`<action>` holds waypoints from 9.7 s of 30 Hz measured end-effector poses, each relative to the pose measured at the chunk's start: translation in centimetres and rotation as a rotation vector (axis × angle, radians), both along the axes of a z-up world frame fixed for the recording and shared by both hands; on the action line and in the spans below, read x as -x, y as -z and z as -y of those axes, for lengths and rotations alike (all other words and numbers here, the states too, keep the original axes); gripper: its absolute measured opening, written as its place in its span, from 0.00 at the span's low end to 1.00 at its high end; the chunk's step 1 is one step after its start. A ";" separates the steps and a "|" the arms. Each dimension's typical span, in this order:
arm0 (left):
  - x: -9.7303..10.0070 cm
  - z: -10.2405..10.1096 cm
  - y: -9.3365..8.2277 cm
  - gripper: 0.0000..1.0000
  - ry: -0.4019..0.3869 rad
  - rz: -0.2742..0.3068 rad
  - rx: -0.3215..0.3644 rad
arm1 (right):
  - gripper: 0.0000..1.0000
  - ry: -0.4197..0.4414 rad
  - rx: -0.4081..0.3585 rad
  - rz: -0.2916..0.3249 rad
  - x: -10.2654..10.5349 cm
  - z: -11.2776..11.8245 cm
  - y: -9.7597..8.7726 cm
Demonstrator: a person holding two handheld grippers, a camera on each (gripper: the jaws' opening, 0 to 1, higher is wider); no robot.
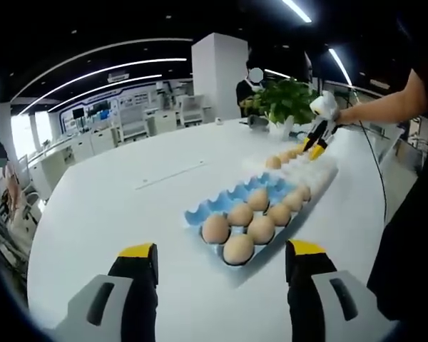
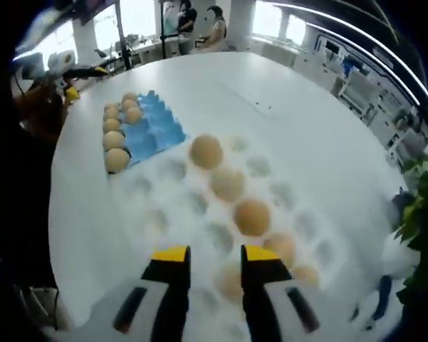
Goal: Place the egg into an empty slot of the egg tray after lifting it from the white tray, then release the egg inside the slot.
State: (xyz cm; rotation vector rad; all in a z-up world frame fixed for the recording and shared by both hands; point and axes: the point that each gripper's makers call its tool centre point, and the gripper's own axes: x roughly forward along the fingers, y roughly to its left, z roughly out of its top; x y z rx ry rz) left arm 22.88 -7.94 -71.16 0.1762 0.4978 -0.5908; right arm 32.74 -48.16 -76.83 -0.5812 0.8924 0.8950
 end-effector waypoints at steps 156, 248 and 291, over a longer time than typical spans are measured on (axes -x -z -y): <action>0.1 -2.0 0.6 0.73 -0.044 -0.001 -0.018 | 0.26 -0.569 -0.032 -0.221 2.6 -23.7 2.6; -0.4 0.0 -0.3 0.72 -0.006 0.013 -0.041 | 0.27 -0.066 0.354 -0.015 -0.7 8.8 1.7; -0.7 -0.5 0.1 0.70 -0.024 0.010 -0.027 | 0.24 0.023 0.174 -0.074 2.2 5.8 -1.9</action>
